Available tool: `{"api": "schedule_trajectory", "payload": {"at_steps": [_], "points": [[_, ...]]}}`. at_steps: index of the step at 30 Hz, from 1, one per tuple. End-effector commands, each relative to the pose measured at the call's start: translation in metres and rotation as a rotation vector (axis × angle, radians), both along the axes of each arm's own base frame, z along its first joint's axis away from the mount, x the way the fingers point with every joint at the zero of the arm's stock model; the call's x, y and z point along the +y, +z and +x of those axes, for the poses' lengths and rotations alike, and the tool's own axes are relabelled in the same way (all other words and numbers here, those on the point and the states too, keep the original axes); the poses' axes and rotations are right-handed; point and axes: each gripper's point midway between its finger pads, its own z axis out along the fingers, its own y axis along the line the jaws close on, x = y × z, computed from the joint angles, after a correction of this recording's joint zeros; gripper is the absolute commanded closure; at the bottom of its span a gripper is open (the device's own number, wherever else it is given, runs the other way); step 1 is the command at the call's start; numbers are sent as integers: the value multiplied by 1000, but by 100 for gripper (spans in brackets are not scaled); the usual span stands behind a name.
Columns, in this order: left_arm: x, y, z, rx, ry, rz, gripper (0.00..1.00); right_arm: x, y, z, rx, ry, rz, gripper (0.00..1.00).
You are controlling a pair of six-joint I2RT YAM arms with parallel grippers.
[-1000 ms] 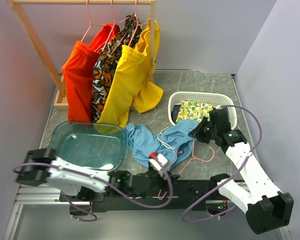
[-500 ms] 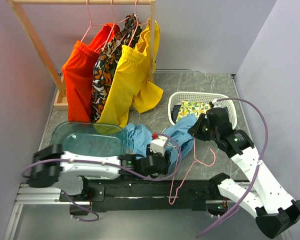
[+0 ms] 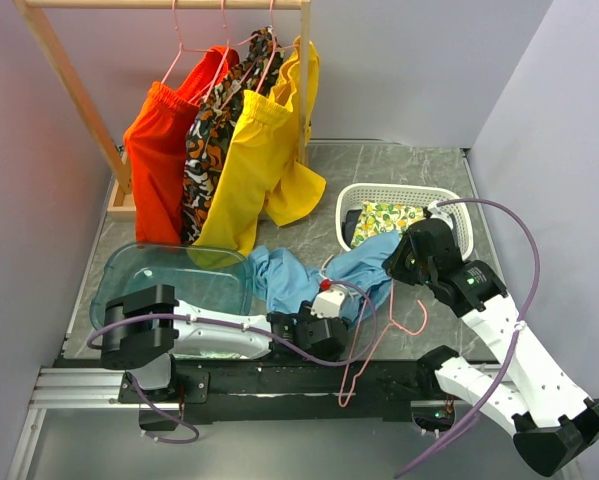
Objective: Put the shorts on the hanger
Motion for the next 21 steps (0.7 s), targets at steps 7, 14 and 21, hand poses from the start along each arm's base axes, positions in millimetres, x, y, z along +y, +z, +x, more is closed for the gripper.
{"api": "schedule_trajectory", "payload": {"at_steps": [7,14,21], "points": [[-9,-2,10,-13,93,-28,42,-3,24,11,-90,-58,36,100],[14,1,13,-19,163,-56,99,-7,35,24,-95,-116,29,100],[27,13,-3,43,119,-118,99,-34,69,57,-163,-247,82,100]]}}
